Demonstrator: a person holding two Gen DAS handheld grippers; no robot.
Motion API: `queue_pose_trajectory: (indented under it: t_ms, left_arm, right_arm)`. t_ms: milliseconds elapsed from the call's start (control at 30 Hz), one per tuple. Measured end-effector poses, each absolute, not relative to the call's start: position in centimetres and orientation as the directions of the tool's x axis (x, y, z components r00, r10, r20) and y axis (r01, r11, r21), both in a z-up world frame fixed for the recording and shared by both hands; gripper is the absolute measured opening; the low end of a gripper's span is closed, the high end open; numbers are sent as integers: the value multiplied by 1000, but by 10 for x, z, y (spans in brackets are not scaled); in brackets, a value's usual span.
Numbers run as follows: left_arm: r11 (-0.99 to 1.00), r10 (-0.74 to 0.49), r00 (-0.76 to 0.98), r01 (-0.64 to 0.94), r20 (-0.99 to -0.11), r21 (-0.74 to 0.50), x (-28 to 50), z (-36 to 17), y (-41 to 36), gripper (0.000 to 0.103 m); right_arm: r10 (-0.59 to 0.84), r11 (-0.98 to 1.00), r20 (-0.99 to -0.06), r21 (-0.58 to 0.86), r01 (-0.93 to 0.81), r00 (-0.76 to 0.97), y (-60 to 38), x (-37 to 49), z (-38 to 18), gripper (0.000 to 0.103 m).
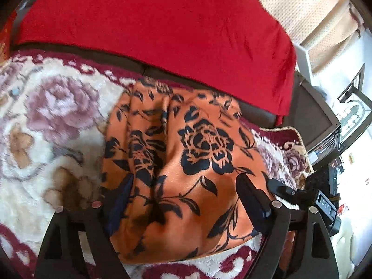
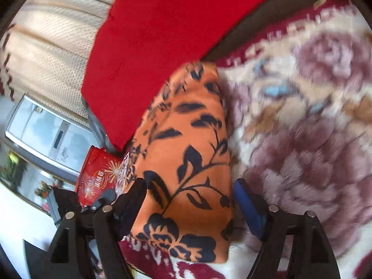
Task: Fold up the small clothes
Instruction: 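Grasp the folded blouse with the left gripper and tuck it together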
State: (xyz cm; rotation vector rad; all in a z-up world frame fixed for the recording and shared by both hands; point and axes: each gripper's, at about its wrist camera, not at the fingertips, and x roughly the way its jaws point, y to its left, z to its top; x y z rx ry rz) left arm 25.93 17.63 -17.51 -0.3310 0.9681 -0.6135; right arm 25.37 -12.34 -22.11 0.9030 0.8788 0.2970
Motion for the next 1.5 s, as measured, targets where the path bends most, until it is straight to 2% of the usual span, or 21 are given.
queue_pose_trajectory:
  t_ms: [33,67,100,167,200,233,333,433,533,567,633,667,700,767,833,967,1167,1367,1400,1467,1500]
  left_arm:
    - [795,-606,406,338,-684,-504,260,-179,173,86]
    - [811,-583,397,339,-709,-477,262,-184,168,74]
    - [812,-580,386,341,-717,-473,264,-187,167,67]
    - [801,-596,385,350,-705,-486,261,-187,167,47]
    - [788,-613,396,364,-684,-496,259,-183,169,41]
    - [788,-614,407,369,-676,-493,257,-181,171,28]
    - [769,-638,442,392,-630,-504,248,-169,178,22]
    - [746,-666,454,421,-592,-516,236,-158,188,21]
    - [743,-669,466,429,-579,-513,222,-153,204,21]
    - [762,-647,476,425,-596,-488,223,-155,205,22]
    - [847,-523,495,395,-693,-357,229,-172,198,26]
    - [866,-487,483,376,-728,-330,234,-183,193,37]
    - [877,-469,479,349,-742,-330,238,-192,191,41]
    - [881,-465,499,340,-731,-328,242,-193,193,60]
    - [897,-436,515,310,-738,-314,246,-191,197,70]
    - [899,-437,498,269,-749,-346,253,-194,202,78]
    - [919,-389,534,285,-751,-274,250,-193,192,81]
    - [926,-361,553,306,-751,-220,245,-188,186,81]
    - [926,-359,556,309,-750,-214,245,-188,185,82]
    - [925,-361,558,319,-747,-208,243,-186,182,82]
    - [925,-359,558,321,-748,-204,243,-186,181,82]
  right_arm:
    - [579,595,-530,794,124,620,-120,255,-226,81]
    - [583,592,-528,797,122,618,-117,256,-229,81]
    - [585,589,-521,799,116,622,-114,256,-233,80]
    - [583,590,-519,800,114,624,-113,256,-235,77]
    - [586,592,-520,799,110,621,-112,257,-234,76]
    - [587,593,-520,798,108,621,-112,258,-233,74]
    - [582,599,-519,794,101,626,-110,258,-228,71]
    - [571,617,-499,785,61,652,-107,252,-216,67]
    - [581,630,-477,776,6,659,-101,245,-207,66]
    - [586,639,-480,769,-9,653,-97,242,-208,66]
    - [583,657,-509,753,1,634,-90,242,-217,66]
    - [577,664,-528,747,18,623,-86,243,-226,66]
    - [588,647,-522,762,28,618,-85,244,-233,66]
    - [598,608,-498,792,50,628,-86,243,-240,69]
    - [587,640,-530,767,51,612,-82,247,-232,73]
    - [543,692,-574,720,61,613,-86,263,-213,77]
    - [498,683,-576,721,116,648,-108,315,-197,80]
    - [519,629,-604,749,209,604,-119,375,-215,80]
    - [541,608,-619,756,244,570,-122,386,-227,79]
    - [533,600,-646,744,294,547,-128,394,-245,59]
    - [513,619,-659,728,294,550,-131,396,-251,45]
